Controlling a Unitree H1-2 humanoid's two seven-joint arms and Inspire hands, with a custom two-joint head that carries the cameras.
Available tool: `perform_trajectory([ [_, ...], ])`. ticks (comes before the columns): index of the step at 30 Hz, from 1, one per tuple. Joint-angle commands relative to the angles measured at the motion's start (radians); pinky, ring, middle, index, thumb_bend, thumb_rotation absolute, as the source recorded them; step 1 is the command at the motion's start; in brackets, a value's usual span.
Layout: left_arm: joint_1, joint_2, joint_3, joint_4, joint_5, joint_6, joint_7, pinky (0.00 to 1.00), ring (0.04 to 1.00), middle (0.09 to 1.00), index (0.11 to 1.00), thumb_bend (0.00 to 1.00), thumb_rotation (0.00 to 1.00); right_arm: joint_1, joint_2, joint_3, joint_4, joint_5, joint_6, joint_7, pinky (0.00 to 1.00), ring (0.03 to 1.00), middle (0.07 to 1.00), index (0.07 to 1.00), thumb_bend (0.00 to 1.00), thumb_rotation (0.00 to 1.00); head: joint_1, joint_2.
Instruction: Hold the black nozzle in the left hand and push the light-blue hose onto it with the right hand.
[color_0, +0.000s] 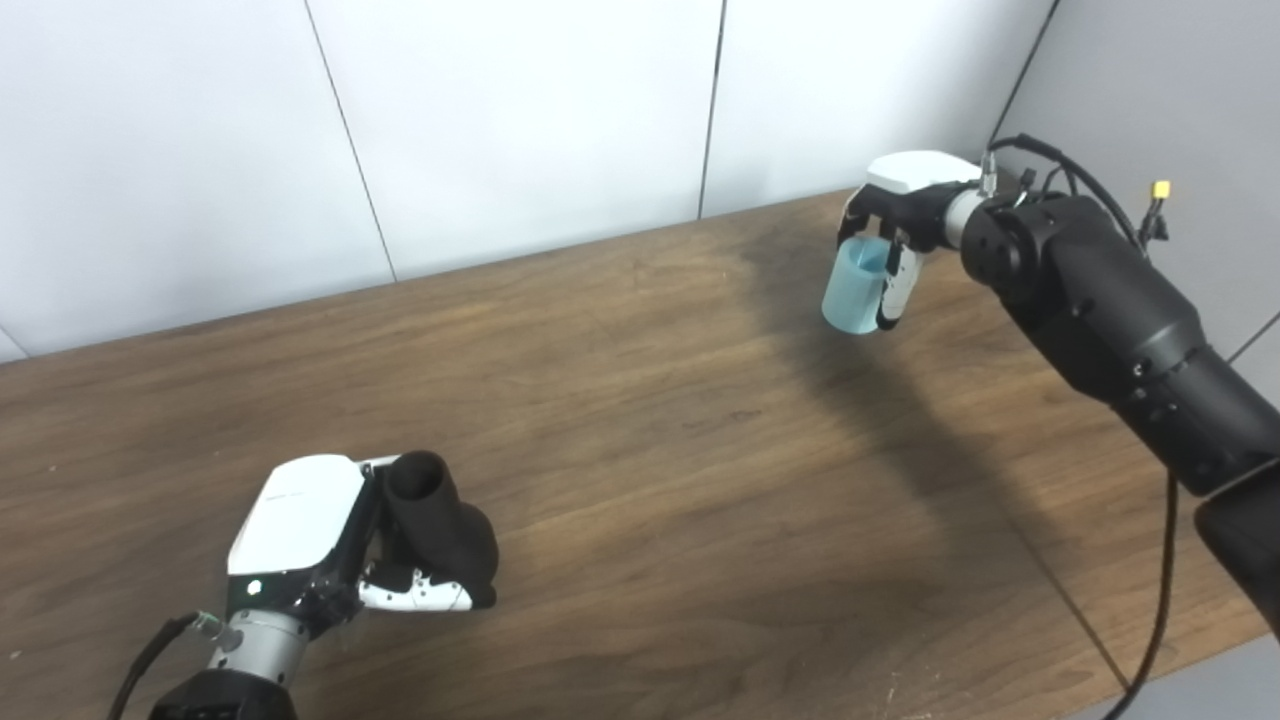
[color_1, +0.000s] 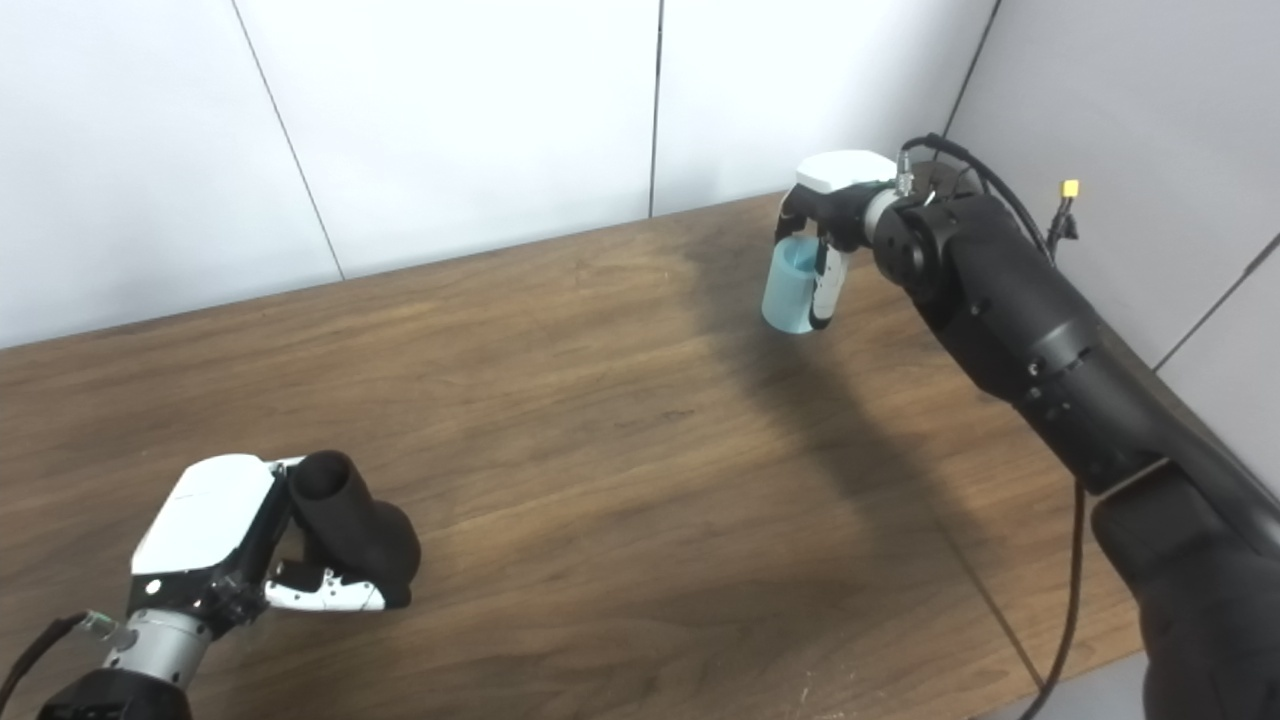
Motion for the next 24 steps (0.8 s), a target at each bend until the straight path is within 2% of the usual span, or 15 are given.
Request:
perform_trajectory([
  [1, -0.009, 0.012, 0.001, -0.011, 0.006, -0.003, 0.0, 0.41, 0.495, 0.474, 0.485, 0.5, 0.0, -0.027, -0.026, -0.023, -0.011, -0.001, -0.012, -0.041, 0.68, 0.743, 0.794, 0.679, 0.91, 0.08, -0.001, 0.0],
  [7, -0.008, 0.008, -0.001, -0.017, 0.016, 0.007, -0.007, 0.42, 0.504, 0.482, 0.479, 0.5, 0.0, -0.015, -0.026, -0.023, -0.02, 0.0, -0.012, -0.062, 0.69, 0.695, 0.76, 0.683, 0.9, 0.07, -0.001, 0.003],
  [10, -0.008, 0.01, 0.0, -0.016, 0.012, 0.0, -0.002, 0.41, 0.503, 0.481, 0.48, 0.5, 0.0, 0.002, -0.019, -0.036, -0.019, 0.01, -0.029, -0.109, 0.72, 0.68, 0.752, 0.673, 0.91, 0.05, -0.001, 0.004],
  [11, -0.009, 0.011, 0.0, -0.015, 0.012, 0.0, -0.003, 0.41, 0.502, 0.479, 0.481, 0.5, 0.0, 0.01, -0.014, -0.046, -0.017, 0.019, -0.042, -0.138, 0.77, 0.657, 0.733, 0.664, 0.91, 0.03, -0.001, 0.004],
  [13, -0.009, 0.011, -0.001, -0.016, 0.014, 0.001, -0.004, 0.42, 0.504, 0.48, 0.48, 0.5, 0.0, 0.024, -0.011, -0.06, -0.011, 0.033, -0.088, -0.2, 0.65, 0.588, 0.71, 0.628, 0.89, 0.01, -0.001, 0.004],
  [14, -0.009, 0.011, -0.001, -0.017, 0.016, 0.001, -0.003, 0.42, 0.505, 0.48, 0.48, 0.5, 0.0, 0.031, -0.008, -0.069, -0.008, 0.045, -0.114, -0.23, 0.59, 0.499, 0.616, 0.578, 0.71, 0.0, -0.002, 0.005],
  [16, -0.009, 0.011, 0.0, -0.016, 0.016, -0.003, 0.002, 0.42, 0.505, 0.481, 0.479, 0.5, 0.0, 0.041, -0.002, -0.084, -0.002, 0.062, -0.146, -0.276, 0.48, 0.423, 0.519, 0.537, 0.56, 0.0, -0.004, 0.007],
  [17, -0.009, 0.012, 0.0, -0.016, 0.015, -0.004, 0.004, 0.42, 0.505, 0.481, 0.479, 0.5, 0.0, 0.043, 0.0, -0.089, 0.001, 0.065, -0.153, -0.289, 0.43, 0.415, 0.499, 0.528, 0.53, 0.0, -0.004, 0.007],
  [19, -0.01, 0.01, -0.001, -0.019, 0.019, 0.001, -0.001, 0.42, 0.504, 0.481, 0.479, 0.5, 0.0, 0.042, 0.0, -0.087, 0.005, 0.063, -0.154, -0.29, 0.4, 0.407, 0.483, 0.52, 0.51, 0.0, -0.004, 0.007],
  [22, -0.01, 0.008, -0.001, -0.02, 0.019, 0.004, -0.005, 0.42, 0.499, 0.476, 0.484, 0.5, 0.0, 0.039, -0.004, -0.074, 0.011, 0.044, -0.149, -0.279, 0.44, 0.427, 0.482, 0.505, 0.5, 0.0, -0.003, 0.007],
  [24, -0.009, 0.007, 0.001, -0.019, 0.017, 0.003, -0.001, 0.41, 0.5, 0.476, 0.483, 0.5, 0.0, 0.04, -0.009, -0.06, 0.019, 0.022, -0.161, -0.287, 0.52, 0.442, 0.476, 0.497, 0.52, 0.0, -0.002, 0.007],
])
